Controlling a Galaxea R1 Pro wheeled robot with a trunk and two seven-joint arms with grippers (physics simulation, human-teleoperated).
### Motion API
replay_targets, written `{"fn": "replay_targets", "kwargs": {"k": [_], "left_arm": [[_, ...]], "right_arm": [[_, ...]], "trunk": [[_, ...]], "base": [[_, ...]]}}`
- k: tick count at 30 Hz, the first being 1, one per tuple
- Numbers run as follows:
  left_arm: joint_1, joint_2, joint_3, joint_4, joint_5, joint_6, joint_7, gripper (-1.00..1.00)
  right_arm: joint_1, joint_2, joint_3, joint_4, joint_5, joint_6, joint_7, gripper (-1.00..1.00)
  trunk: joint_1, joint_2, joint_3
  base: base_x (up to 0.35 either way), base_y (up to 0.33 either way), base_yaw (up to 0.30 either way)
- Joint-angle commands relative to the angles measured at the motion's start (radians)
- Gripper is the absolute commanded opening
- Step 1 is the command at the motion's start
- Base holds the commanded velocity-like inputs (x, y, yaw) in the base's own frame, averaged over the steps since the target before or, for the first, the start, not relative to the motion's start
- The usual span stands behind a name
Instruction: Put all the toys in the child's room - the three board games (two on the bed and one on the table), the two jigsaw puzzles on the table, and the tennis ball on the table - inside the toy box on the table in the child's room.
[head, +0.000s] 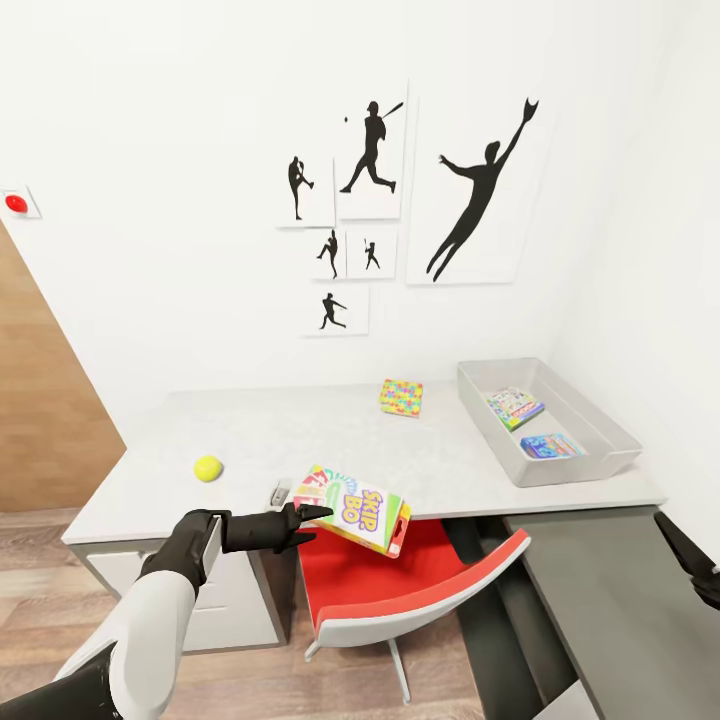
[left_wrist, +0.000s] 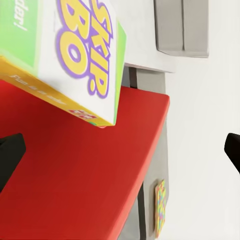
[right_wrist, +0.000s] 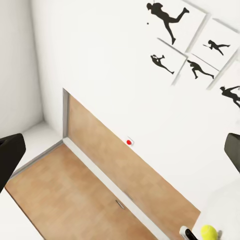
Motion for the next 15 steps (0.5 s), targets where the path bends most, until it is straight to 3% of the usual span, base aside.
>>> {"fn": "replay_targets", "kwargs": {"k": [1,15], "left_arm": [[-0.001,-0.001,0.008,-0.001,-0.010,0.008,-0.008,1.00],[-0.001,-0.001,0.008,-0.001,-0.010,0.008,-0.006,1.00]], "right_arm": [[-0.001,0.000,0.000,0.000,-0.002,0.007,0.001,1.00],[-0.001,0.000,-0.001,0.000,-0.002,0.007,0.001,1.00]], "trunk": [[0.004,-0.008,-0.005],[0.058,-0.106,-0.048]], "base": [[0.000,0.000,0.000],[0.000,0.000,0.000]]}}
